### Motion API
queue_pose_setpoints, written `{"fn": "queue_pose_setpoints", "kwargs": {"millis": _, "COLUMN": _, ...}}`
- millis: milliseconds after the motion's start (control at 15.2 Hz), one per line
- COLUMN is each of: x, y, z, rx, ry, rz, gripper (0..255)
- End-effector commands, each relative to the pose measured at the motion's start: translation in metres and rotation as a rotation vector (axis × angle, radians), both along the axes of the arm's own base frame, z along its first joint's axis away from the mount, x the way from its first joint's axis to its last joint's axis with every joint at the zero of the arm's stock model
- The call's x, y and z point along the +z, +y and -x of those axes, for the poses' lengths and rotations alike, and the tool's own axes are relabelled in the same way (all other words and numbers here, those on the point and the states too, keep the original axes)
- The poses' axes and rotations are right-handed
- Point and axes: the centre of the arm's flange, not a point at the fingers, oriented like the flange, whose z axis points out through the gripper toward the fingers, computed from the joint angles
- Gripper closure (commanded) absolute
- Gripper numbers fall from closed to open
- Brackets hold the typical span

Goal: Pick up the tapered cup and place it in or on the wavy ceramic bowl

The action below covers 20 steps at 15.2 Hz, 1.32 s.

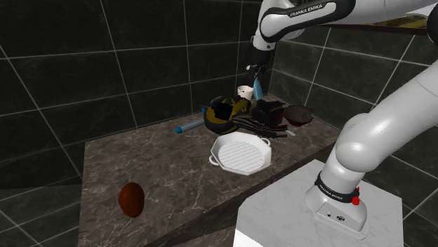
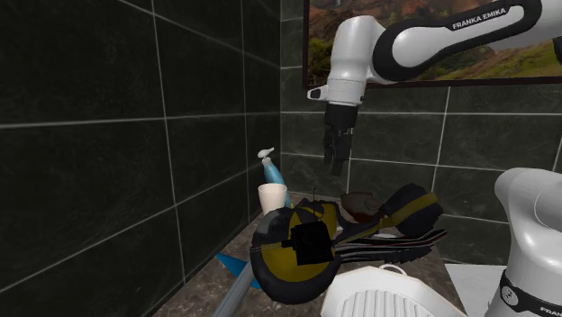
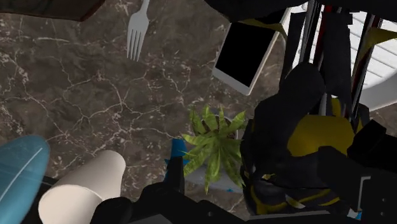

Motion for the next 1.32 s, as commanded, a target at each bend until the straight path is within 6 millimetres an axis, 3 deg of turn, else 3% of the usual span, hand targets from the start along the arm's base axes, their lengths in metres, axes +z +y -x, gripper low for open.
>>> {"fn": "queue_pose_setpoints", "kwargs": {"millis": 0, "x": -0.014, "y": -0.013, "z": -0.016, "rx": 0.014, "ry": 0.002, "rz": 0.016, "gripper": 0}}
{"fn": "queue_pose_setpoints", "kwargs": {"millis": 1122, "x": -0.124, "y": -0.129, "z": -0.161, "rx": 0.125, "ry": 0.025, "rz": 0.145, "gripper": 0}}
{"fn": "queue_pose_setpoints", "kwargs": {"millis": 1254, "x": -0.131, "y": -0.132, "z": -0.164, "rx": 0.127, "ry": 0.026, "rz": 0.147, "gripper": 0}}
